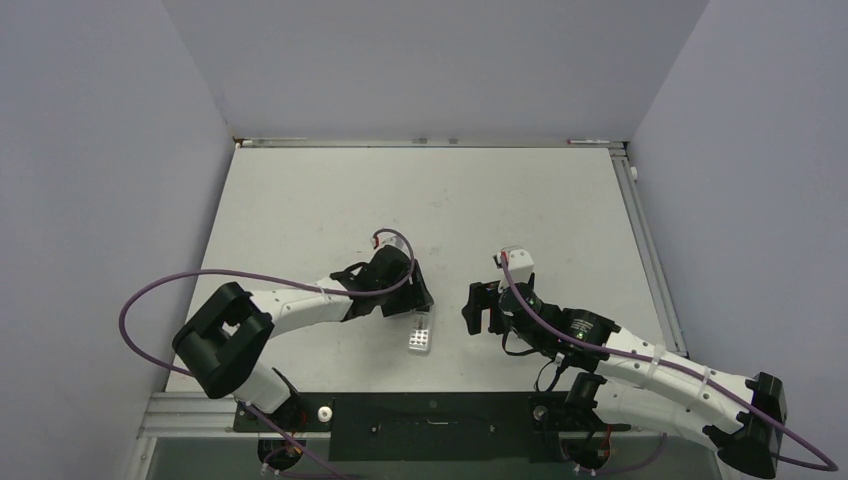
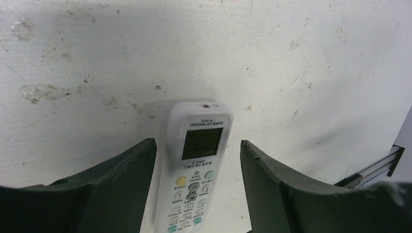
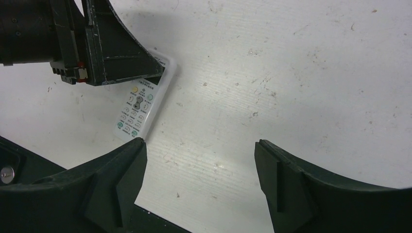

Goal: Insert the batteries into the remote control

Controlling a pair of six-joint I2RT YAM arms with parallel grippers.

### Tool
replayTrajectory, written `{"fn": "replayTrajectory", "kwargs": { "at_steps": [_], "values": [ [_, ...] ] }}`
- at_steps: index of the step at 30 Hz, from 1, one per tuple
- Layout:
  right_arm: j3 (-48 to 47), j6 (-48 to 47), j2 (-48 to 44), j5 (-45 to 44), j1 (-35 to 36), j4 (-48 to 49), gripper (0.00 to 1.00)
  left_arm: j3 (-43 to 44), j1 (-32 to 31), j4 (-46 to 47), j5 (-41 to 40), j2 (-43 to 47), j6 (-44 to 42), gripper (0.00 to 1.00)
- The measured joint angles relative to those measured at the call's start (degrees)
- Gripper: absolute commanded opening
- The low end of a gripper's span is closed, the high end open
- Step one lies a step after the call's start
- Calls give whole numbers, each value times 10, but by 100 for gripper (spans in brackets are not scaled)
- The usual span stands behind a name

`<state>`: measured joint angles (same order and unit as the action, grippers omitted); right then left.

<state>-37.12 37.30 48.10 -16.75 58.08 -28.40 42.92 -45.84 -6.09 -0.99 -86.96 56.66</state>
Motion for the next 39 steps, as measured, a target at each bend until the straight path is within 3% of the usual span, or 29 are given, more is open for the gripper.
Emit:
{"fn": "replayTrajectory", "kwargs": {
  "at_steps": [7,11,19,26,39],
  "values": [
    [-2,-2,0,-6,0,-10,83,0,-3,-8,-7,8,0,76],
    [-17,-5,0,-12,0,-27,83,-3,-3,-18,-10,48,-4,98],
    [-58,-4,-14,-54,0,-56,84,-4,-3,-66,-14,197,-49,96],
    [-80,5,-30,-105,0,-79,84,25,0,-174,-26,334,-115,96],
    [-80,3,-115,-165,0,-94,85,69,6,-348,-108,509,-219,96]
  ]
}}
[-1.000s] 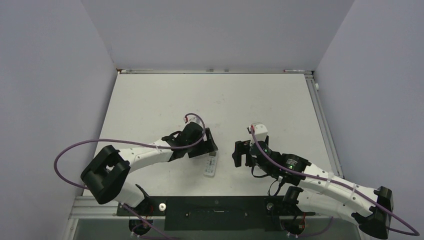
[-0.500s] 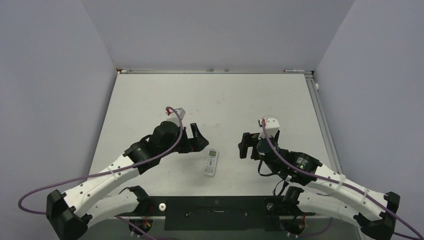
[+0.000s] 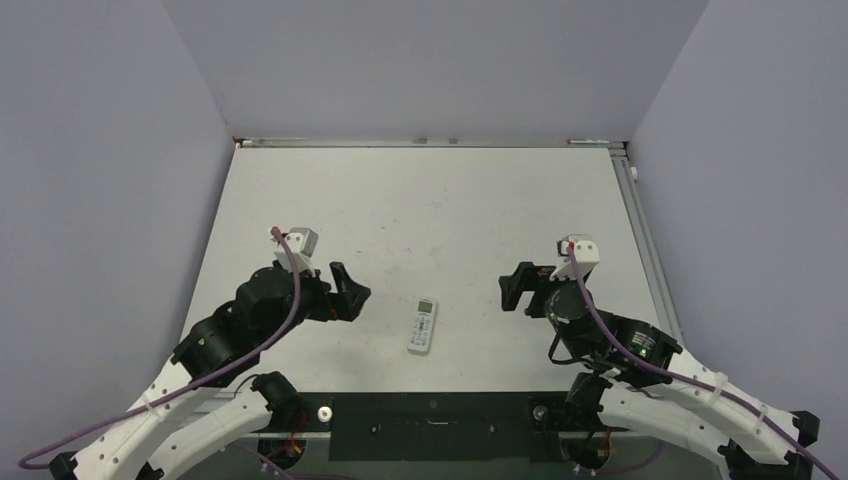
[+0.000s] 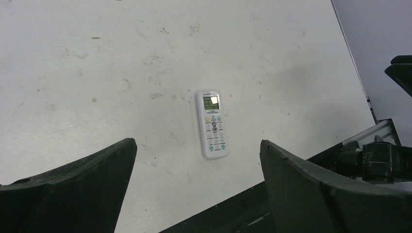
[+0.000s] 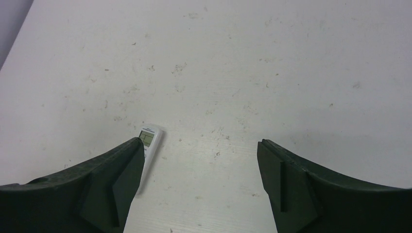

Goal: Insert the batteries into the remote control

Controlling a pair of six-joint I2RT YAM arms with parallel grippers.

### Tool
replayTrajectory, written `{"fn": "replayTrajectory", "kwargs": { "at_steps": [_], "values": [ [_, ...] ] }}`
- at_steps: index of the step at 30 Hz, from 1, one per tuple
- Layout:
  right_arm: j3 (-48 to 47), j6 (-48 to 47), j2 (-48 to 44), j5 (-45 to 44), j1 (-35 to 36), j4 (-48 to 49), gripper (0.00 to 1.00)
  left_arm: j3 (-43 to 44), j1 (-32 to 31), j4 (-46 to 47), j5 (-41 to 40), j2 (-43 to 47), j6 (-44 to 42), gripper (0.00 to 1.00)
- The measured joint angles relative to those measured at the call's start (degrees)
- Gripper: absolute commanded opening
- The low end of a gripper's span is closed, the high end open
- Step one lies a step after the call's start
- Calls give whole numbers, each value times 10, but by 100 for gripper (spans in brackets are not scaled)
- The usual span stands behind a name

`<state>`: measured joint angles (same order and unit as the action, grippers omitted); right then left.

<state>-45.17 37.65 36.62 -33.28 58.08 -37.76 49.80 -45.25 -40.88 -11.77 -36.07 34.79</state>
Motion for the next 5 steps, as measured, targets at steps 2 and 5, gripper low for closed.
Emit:
{"fn": "replayTrajectory", "kwargs": {
  "at_steps": [2,5],
  "values": [
    [3,-2,-17,-4,0,0,85,-6,0,-5,-10,28,-7,96],
    [8,-8,-26,-4,0,2,85,-17,0,-9,-19,64,-13,96]
  ]
}}
